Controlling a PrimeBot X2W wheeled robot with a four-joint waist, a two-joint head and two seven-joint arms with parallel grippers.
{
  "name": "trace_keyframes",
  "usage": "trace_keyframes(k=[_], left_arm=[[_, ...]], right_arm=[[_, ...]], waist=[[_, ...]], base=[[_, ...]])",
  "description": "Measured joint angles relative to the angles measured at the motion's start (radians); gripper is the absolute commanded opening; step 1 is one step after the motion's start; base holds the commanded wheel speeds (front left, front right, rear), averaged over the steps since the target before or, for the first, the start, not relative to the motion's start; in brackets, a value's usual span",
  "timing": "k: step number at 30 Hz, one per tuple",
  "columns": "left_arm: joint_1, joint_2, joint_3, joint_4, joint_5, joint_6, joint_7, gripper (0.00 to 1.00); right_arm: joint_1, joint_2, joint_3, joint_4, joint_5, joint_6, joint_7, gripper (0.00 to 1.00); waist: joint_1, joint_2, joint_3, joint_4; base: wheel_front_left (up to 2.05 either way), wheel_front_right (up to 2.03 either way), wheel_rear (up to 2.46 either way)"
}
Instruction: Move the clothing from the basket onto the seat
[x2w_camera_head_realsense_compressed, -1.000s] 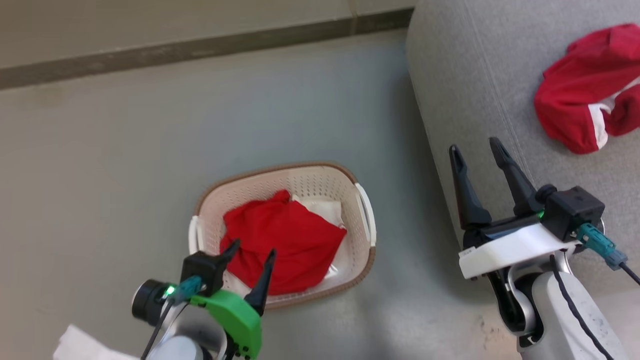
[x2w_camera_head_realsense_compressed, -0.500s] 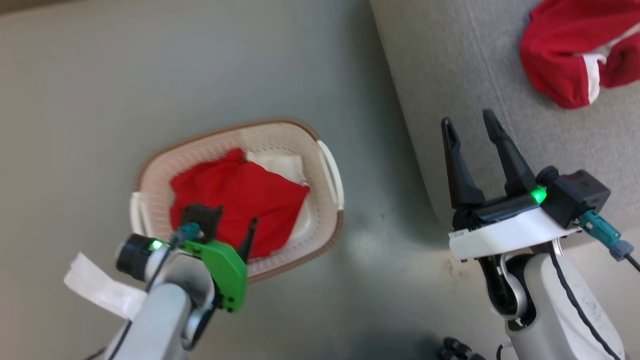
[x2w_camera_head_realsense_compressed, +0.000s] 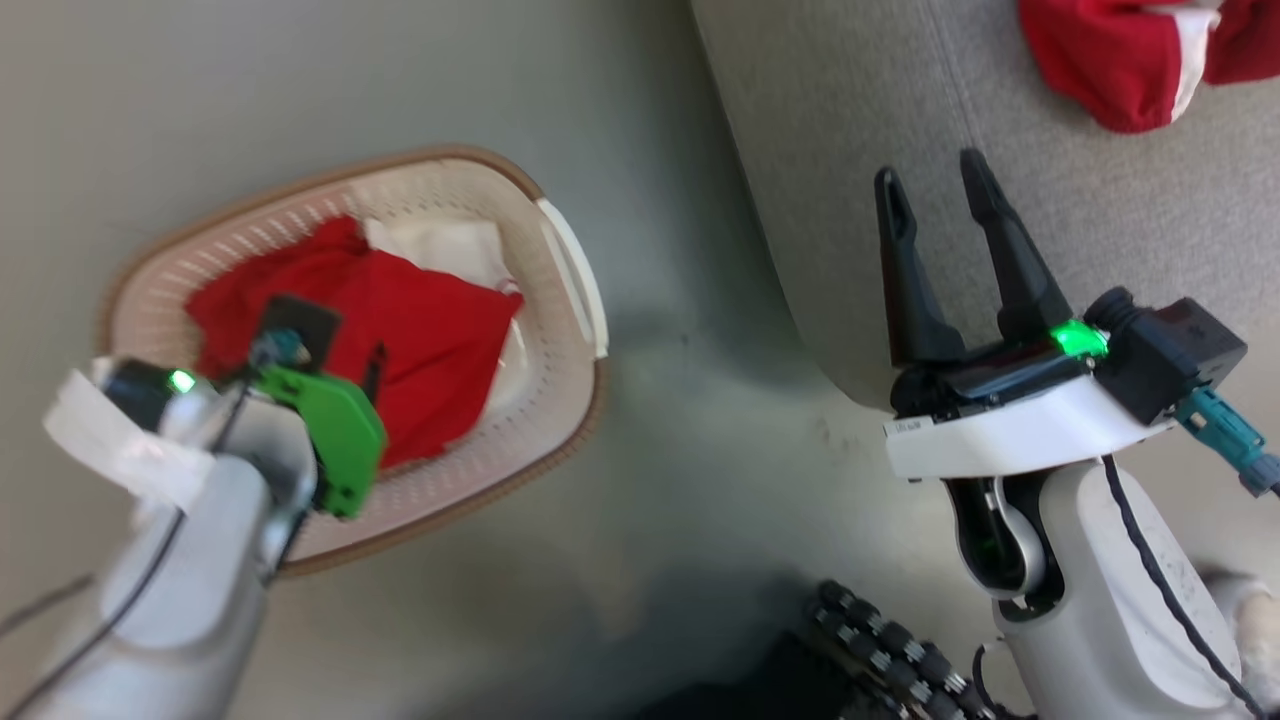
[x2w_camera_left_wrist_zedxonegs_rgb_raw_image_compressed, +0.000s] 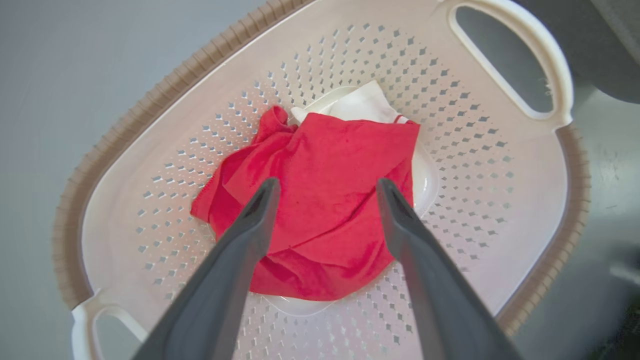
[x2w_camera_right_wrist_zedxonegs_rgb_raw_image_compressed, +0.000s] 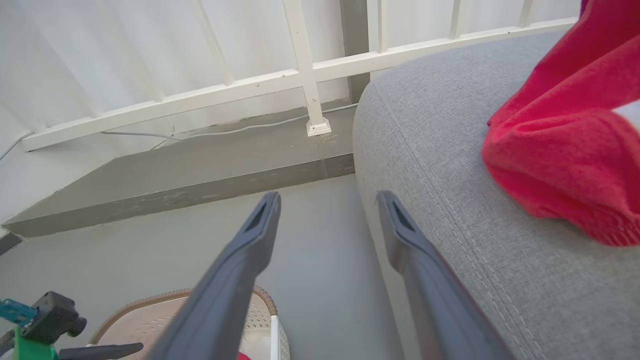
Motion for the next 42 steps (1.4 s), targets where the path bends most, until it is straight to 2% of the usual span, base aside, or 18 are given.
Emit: trace_keyframes(k=[5, 13, 21, 23, 30, 35, 36, 37, 38, 42], left_arm=[[-0.062, 0.027, 0.003, 0.05, 0.041, 0.0, 0.007, 1.0], [-0.102, 0.033, -0.002, 0.124, 0.057, 0.005, 0.007, 1.0], [-0.147, 0.047, 0.033, 0.232, 0.057, 0.052, 0.072, 1.0], [-0.158, 0.046, 0.037, 0.256, 0.057, 0.055, 0.081, 1.0], [-0.182, 0.041, 0.083, 0.339, 0.041, 0.112, 0.125, 1.0], [-0.202, 0.028, 0.1, 0.372, 0.02, 0.123, 0.143, 1.0], [-0.206, 0.027, 0.102, 0.375, 0.02, 0.123, 0.147, 0.84], [-0.209, 0.026, 0.101, 0.377, 0.02, 0.123, 0.148, 0.36], [-0.213, 0.025, 0.101, 0.379, 0.02, 0.123, 0.147, 0.0], [-0.232, 0.023, 0.1, 0.394, 0.02, 0.123, 0.146, 0.0]], right_arm=[[-0.042, 0.007, 0.016, 0.007, 0.017, 0.001, -0.017, 1.0], [-0.059, 0.012, 0.026, 0.039, 0.034, 0.0, -0.026, 1.0], [-0.082, 0.014, 0.05, 0.046, 0.064, -0.001, -0.037, 1.0], [-0.082, 0.014, 0.049, 0.046, 0.065, -0.009, -0.037, 1.0], [-0.082, 0.014, 0.047, 0.049, 0.07, -0.018, -0.038, 1.0], [-0.084, 0.014, 0.052, 0.046, 0.086, -0.018, -0.038, 1.0], [-0.086, 0.014, 0.051, 0.044, 0.086, -0.019, -0.038, 1.0], [-0.09, 0.015, 0.051, 0.043, 0.086, -0.023, -0.038, 1.0], [-0.096, 0.014, 0.051, 0.041, 0.086, -0.024, -0.038, 1.0], [-0.099, 0.014, 0.051, 0.035, 0.086, -0.025, -0.039, 1.0]], waist=[[-0.0001, 0.0, 0.07, -0.033], [0.0, 0.0, 0.131, -0.079], [-0.0001, 0.0, 0.171, -0.113], [-0.0001, 0.0, 0.18, -0.118], [-0.0001, 0.0, 0.196, -0.121], [-0.0002, 0.0, 0.201, -0.119], [-0.0001, 0.0, 0.203, -0.118], [-0.0001, 0.0, 0.204, -0.118], [-0.0001, 0.0, 0.205, -0.117], [-0.0001, 0.0, 0.209, -0.115]], base=[[0.0, 0.0, 0.0], [0.0, 0.0, 0.0], [0.0, 0.0, 0.0], [0.0, 0.0, 0.0], [0.0, 0.0, 0.0], [0.0, 0.0, 0.0], [0.0, 0.0, 0.0], [0.0, 0.0, 0.0], [0.0, 0.0, 0.0], [0.0, 0.0, 0.0]])
